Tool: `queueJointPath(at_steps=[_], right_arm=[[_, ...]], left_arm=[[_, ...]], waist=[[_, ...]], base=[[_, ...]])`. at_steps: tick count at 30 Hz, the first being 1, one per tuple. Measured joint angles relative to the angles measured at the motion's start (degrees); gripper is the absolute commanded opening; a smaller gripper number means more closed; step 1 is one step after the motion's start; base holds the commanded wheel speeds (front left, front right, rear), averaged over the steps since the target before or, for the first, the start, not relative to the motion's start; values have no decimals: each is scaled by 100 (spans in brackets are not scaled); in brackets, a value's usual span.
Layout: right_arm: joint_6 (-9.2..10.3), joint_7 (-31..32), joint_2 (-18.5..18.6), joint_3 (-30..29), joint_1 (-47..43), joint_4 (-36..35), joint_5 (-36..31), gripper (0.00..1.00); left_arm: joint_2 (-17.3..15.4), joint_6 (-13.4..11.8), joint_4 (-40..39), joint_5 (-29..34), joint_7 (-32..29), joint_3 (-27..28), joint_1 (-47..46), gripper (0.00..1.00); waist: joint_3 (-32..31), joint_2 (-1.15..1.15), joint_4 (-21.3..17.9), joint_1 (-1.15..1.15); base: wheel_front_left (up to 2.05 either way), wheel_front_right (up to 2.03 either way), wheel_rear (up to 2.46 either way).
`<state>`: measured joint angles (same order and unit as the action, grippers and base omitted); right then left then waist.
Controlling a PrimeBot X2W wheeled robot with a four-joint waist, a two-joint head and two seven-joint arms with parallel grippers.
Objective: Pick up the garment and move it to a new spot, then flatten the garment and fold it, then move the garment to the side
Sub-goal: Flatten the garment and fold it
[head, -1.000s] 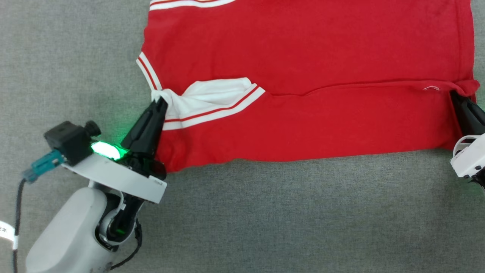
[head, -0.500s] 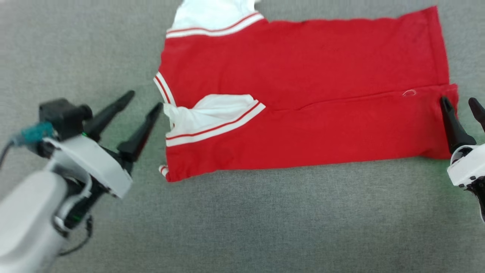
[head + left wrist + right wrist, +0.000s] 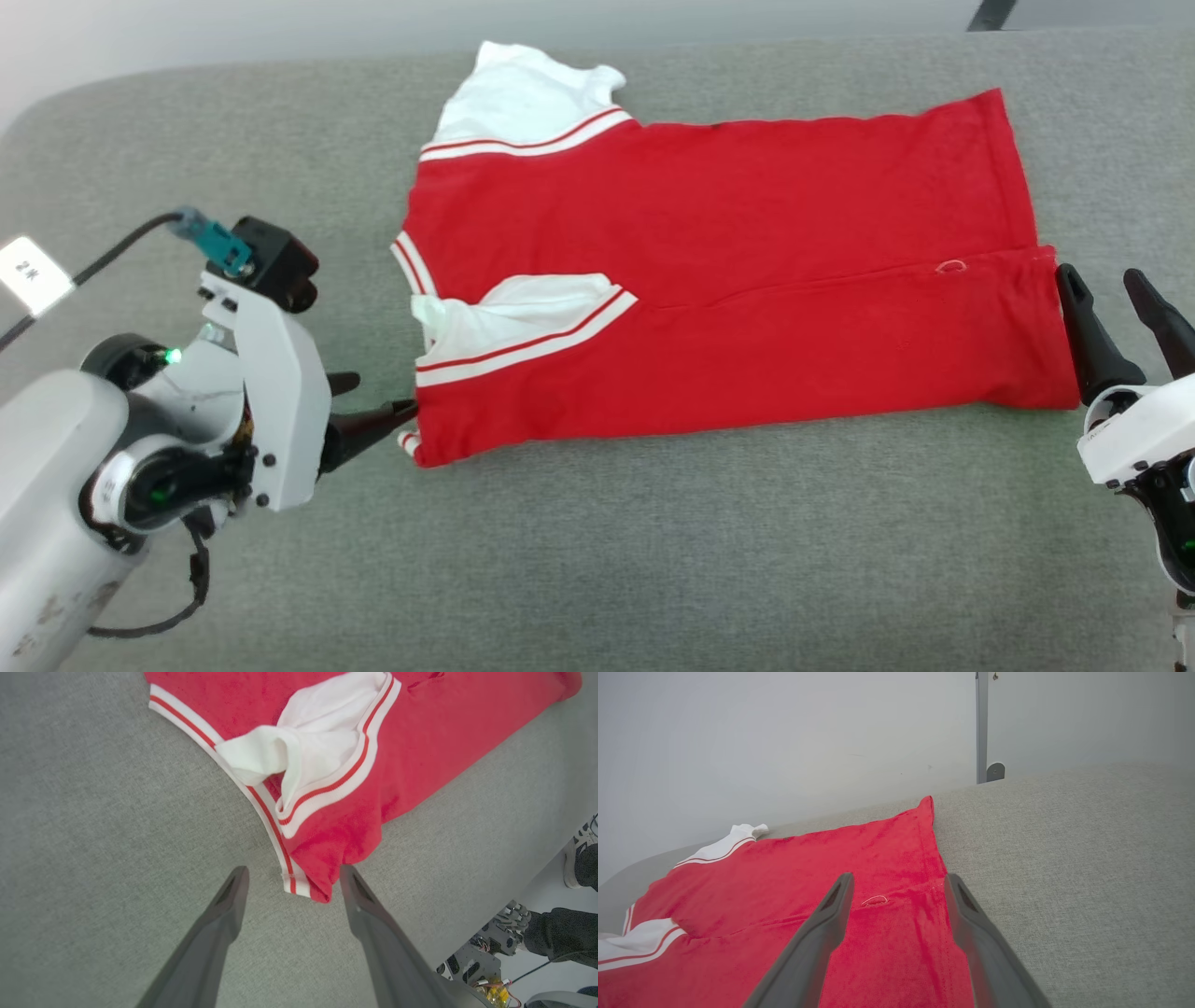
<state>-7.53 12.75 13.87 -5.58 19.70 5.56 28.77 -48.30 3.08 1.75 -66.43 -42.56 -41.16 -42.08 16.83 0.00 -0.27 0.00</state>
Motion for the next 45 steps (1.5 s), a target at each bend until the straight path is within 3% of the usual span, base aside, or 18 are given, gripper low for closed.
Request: queueJointPath(at_steps=[7, 15, 21, 22, 23, 24, 25, 29, 35, 38, 45], right_arm=[[0, -65, -34, 12, 1, -12, 77, 100], [0, -115, -78, 45, 16, -42, 93, 100], [0, -113, -69, 48, 71, -51, 97, 100], [0, -97, -59, 58, 79, -53, 97, 100], [0, -58, -41, 81, 80, -55, 91, 100], [0, -37, -8, 111, 81, -56, 70, 100], [0, 33, 54, 171, 86, -60, 23, 100], [0, 563, 381, 467, 202, -76, -111, 100], [0, 2052, 1037, 1085, 464, 86, -154, 100], [0, 2767, 1177, 1312, 654, 167, 23, 100], [0, 3572, 1449, 1491, 1087, 387, 102, 100]], left_arm=[[162, -259, 302, -171, -571, -165, -164, 100], [281, -248, 916, -118, -611, -289, -168, 100], [327, -103, 1159, -263, -692, -265, -227, 100], [338, -93, 1184, -274, -693, -259, -231, 59], [349, -71, 1215, -281, -694, -255, -235, 37], [357, -53, 1237, -298, -705, -254, -252, 7], [366, -35, 1248, -299, -710, -254, -261, 0], [459, 60, 1271, -346, -687, -263, -292, 0], [601, 148, 1283, -343, -581, -304, -337, 0], [691, 200, 1279, -333, -524, -323, -353, 0], [881, 307, 1278, -265, -403, -357, -534, 0]], waist=[[101, 0, -235, 0], [369, 0, -487, 0], [531, 0, -616, 0], [548, 0, -626, 0], [561, 0, -632, 0], [568, 0, -632, 0], [570, 0, -626, 0], [570, 0, -575, 0], [576, 0, -457, 0], [602, 0, -384, 0], [765, 0, -201, 0]], base=[[0, 0, 0], [0, 0, 0], [0, 0, 0], [0, 0, 0], [0, 0, 0], [0, 0, 0], [0, 0, 0], [0, 0, 0], [0, 0, 0], [0, 0, 0], [0, 0, 0]])
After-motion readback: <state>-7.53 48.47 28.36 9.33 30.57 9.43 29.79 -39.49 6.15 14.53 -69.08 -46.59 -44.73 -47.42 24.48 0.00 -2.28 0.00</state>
